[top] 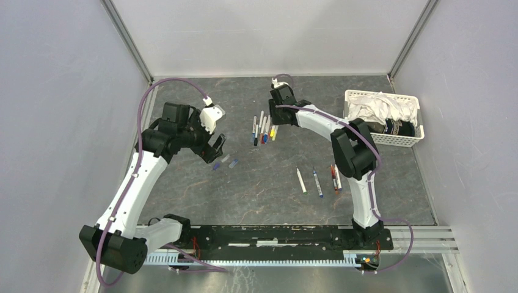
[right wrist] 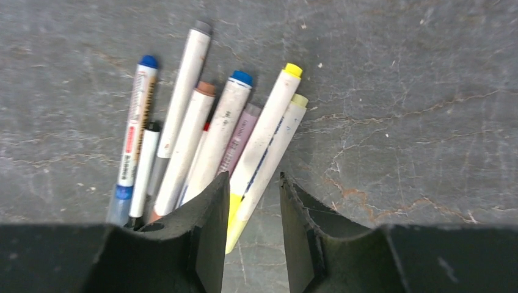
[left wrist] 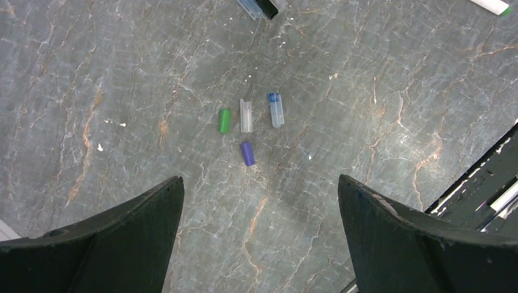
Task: Open the pen caps
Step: Pick up the pen from the center of the board.
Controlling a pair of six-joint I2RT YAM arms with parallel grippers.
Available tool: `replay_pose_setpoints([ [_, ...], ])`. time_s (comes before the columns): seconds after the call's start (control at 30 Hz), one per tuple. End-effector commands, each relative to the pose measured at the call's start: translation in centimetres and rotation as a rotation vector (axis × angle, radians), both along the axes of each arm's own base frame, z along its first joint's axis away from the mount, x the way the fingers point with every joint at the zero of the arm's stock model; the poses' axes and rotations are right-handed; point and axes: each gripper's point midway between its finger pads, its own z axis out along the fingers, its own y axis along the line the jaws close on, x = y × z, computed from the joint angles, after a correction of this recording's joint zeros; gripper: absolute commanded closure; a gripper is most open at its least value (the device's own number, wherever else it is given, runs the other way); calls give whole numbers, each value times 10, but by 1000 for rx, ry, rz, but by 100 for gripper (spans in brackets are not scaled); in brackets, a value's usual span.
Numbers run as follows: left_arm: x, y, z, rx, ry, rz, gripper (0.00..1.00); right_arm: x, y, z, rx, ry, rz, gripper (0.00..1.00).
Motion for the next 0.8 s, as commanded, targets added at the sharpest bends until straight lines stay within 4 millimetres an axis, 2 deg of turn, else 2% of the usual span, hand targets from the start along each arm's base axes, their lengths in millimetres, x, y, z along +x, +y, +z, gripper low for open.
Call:
replay_pose_setpoints([
  [0.0,-2,2,4,5,-38,-19,0,7,3,-7,44,23,-16,62],
  [0.2,-1,4,3,10,-42,-11,0,0,-7,-25,42,55,-25,64],
  [0.37,4,5,2,18,-42,8,0,-8,-16,-34,37,70,-29,72],
  [0.53,3,4,3,10,-36,13,0,-29,-32,-44,5,86,-31,77],
  [0.63,4,3,10,-12,-56,21,0,-40,-42,-42,-2,71,-43,87],
  [0.73,6,0,17,-40,-83,30,0,-47,-43,-25,47,30,-55,100],
  [0.77,8,-1,18,-53,-92,41,0,-49,-42,-16,76,12,-57,100],
])
